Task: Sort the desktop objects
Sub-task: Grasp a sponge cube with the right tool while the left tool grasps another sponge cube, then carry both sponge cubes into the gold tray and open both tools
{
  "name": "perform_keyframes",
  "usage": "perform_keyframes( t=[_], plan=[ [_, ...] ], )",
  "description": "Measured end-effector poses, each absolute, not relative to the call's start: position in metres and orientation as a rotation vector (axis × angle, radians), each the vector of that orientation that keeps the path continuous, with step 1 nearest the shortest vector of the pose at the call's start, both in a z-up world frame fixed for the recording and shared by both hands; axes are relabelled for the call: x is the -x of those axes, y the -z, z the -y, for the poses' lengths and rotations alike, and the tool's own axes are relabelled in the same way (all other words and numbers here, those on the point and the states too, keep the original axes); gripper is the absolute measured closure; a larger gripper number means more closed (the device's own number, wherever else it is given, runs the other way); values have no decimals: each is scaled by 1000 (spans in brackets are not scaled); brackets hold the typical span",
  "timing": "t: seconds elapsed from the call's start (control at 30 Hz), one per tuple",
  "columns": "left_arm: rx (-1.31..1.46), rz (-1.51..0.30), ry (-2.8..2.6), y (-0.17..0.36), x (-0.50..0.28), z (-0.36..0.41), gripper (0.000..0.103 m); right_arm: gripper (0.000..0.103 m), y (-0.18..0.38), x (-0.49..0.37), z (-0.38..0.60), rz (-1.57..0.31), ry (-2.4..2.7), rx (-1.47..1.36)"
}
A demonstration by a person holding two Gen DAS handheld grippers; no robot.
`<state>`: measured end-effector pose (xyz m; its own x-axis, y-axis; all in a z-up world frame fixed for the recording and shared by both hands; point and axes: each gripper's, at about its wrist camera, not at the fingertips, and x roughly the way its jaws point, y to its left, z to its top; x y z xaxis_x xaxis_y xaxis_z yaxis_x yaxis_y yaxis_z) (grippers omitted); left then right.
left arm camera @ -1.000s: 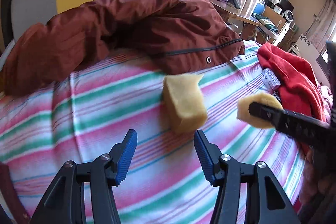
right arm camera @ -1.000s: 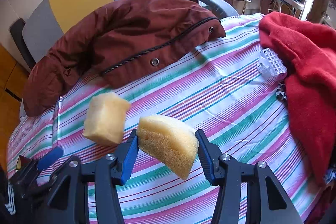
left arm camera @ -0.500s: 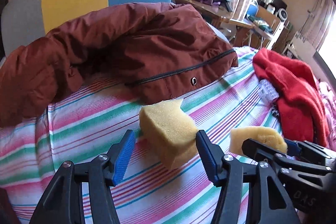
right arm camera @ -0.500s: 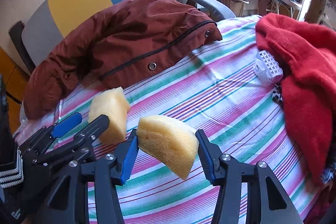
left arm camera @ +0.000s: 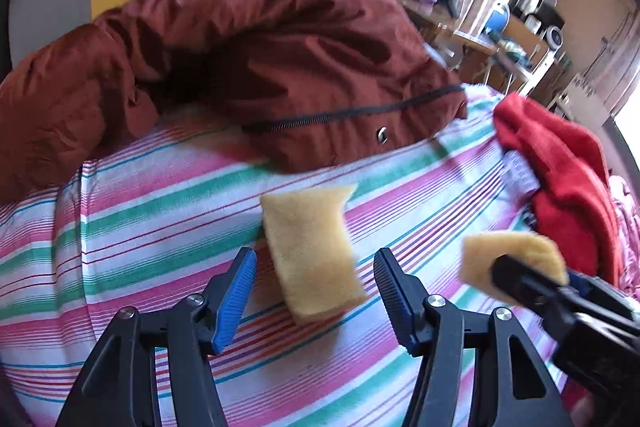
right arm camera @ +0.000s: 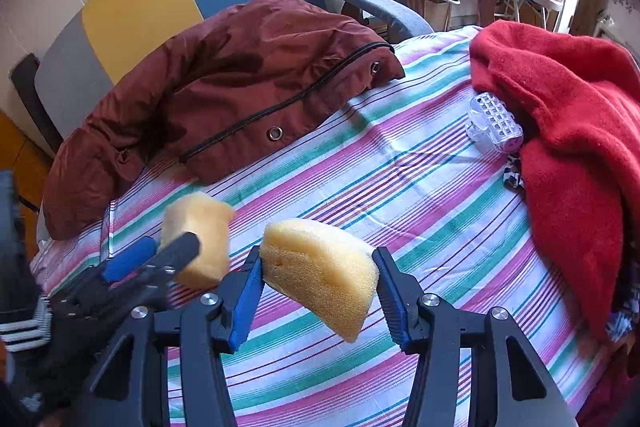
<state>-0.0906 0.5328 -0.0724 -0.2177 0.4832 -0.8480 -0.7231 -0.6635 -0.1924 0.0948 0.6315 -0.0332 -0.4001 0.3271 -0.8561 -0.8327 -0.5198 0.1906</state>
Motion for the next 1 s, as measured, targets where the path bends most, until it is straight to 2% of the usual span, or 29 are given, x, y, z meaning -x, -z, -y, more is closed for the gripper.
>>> perform_keyframes(
  t=[0.13,0.23,0.33,0.47,0.73,1.0],
  plan=[
    [1228,-338,-1985,77,97,-541,43,49,34,-91,-631,-788,-1984,1036],
    [1225,-365,-1966,85,101,-543,55,49,35,-90,-631,-780,-1982,1049],
    [1199,-348,-1947,85,98,-536,60,49,40,-85,-628,-768,-1986,1090],
    [1181,-371,-1972,79,90,-518,62,49,49,-75,-621,-748,-2016,1166],
    [1132,-311,-2094,49,70,-435,62,49,50,-61,-598,-770,-2195,1254],
    [1196,-345,-2183,55,54,-373,62,49,63,-34,-541,-604,-2372,1493]
  ],
)
